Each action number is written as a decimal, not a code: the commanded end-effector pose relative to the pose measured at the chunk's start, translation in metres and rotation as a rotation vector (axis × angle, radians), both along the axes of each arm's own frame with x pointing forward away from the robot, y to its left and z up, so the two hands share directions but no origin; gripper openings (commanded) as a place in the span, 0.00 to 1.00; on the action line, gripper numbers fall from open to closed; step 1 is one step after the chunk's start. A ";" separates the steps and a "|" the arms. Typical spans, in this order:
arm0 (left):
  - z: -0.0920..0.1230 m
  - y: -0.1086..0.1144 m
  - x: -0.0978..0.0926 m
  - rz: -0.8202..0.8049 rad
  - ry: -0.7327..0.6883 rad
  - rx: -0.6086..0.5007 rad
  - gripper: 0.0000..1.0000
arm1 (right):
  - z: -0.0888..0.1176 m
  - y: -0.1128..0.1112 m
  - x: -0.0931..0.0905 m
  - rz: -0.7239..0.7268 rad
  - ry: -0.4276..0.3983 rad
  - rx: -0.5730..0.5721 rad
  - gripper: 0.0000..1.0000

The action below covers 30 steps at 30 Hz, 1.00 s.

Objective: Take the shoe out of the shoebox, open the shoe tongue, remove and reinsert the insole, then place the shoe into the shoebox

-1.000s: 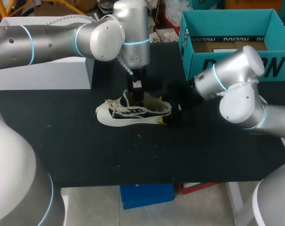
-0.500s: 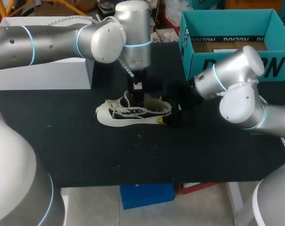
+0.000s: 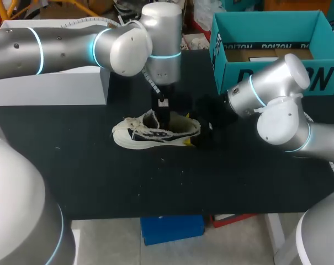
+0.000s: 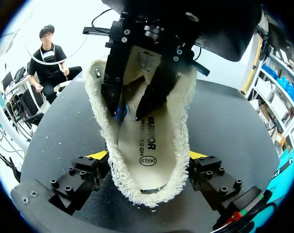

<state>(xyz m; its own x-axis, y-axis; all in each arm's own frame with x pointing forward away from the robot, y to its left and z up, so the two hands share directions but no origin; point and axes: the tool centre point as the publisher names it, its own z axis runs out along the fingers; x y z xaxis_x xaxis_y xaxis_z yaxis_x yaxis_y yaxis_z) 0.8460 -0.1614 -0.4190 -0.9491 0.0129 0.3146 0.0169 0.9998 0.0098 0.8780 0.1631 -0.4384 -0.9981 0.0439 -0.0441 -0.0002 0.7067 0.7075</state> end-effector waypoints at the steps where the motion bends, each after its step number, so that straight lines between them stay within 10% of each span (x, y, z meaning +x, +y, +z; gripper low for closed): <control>1: -0.015 0.001 -0.011 0.007 -0.074 0.048 0.36 | -0.001 -0.001 0.001 -0.003 0.001 -0.003 0.00; 30: -0.042 0.027 0.028 0.029 -0.594 0.216 0.36 | -0.001 -0.001 0.001 -0.003 0.001 -0.003 0.00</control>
